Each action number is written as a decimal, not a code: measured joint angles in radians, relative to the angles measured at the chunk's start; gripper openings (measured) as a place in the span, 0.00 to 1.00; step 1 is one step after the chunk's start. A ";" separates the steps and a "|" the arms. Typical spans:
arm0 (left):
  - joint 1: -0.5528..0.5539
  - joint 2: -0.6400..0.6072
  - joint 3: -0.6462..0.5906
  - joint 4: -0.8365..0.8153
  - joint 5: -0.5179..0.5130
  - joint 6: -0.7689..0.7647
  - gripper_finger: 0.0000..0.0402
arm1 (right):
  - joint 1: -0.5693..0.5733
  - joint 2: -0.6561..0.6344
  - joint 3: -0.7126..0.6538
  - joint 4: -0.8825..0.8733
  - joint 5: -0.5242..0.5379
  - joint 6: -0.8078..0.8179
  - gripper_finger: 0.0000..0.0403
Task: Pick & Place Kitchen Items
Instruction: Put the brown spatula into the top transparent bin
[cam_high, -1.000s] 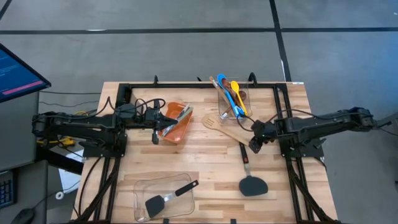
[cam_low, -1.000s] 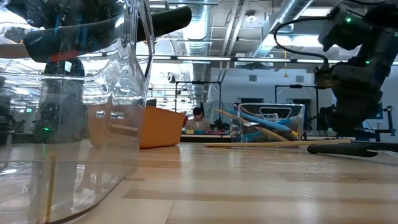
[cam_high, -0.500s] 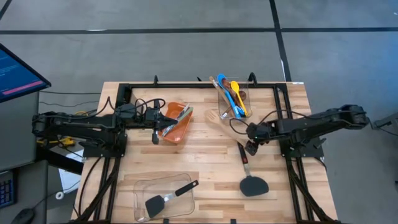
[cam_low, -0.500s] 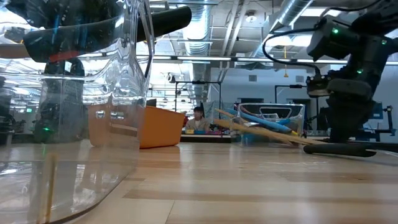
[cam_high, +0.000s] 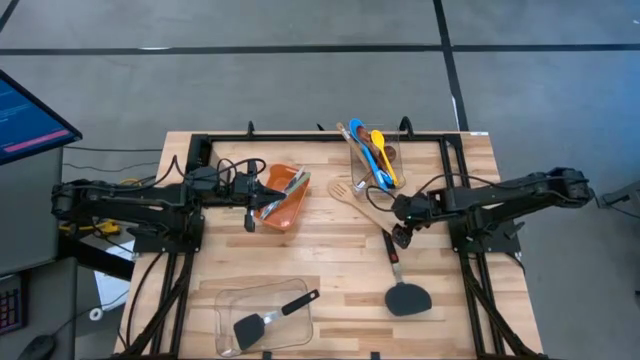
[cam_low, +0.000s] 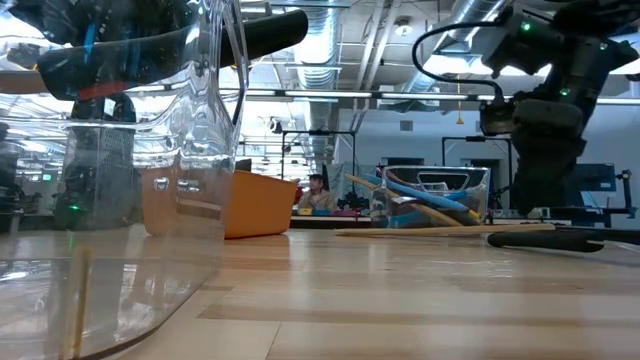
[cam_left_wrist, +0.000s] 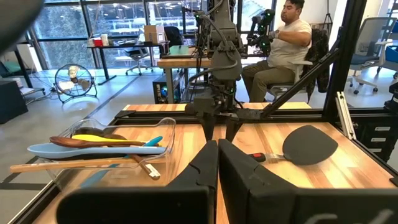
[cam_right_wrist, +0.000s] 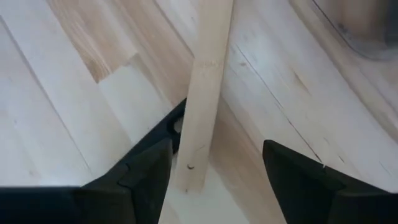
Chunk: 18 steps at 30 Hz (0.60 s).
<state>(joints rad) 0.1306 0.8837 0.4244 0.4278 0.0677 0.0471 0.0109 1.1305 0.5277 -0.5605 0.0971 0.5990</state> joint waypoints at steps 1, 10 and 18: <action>0.000 0.000 0.000 0.000 0.000 0.000 0.00 | 0.000 0.001 0.002 0.001 0.000 0.000 0.60; 0.000 0.000 0.000 0.000 0.000 0.000 0.00 | 0.018 0.062 0.003 0.006 -0.052 0.000 0.60; 0.000 0.000 0.000 0.000 0.000 0.000 0.00 | 0.035 0.139 0.003 0.019 -0.053 -0.005 0.60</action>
<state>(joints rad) 0.1305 0.8835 0.4244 0.4278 0.0679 0.0471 0.0456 1.2691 0.5304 -0.5417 0.0441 0.5942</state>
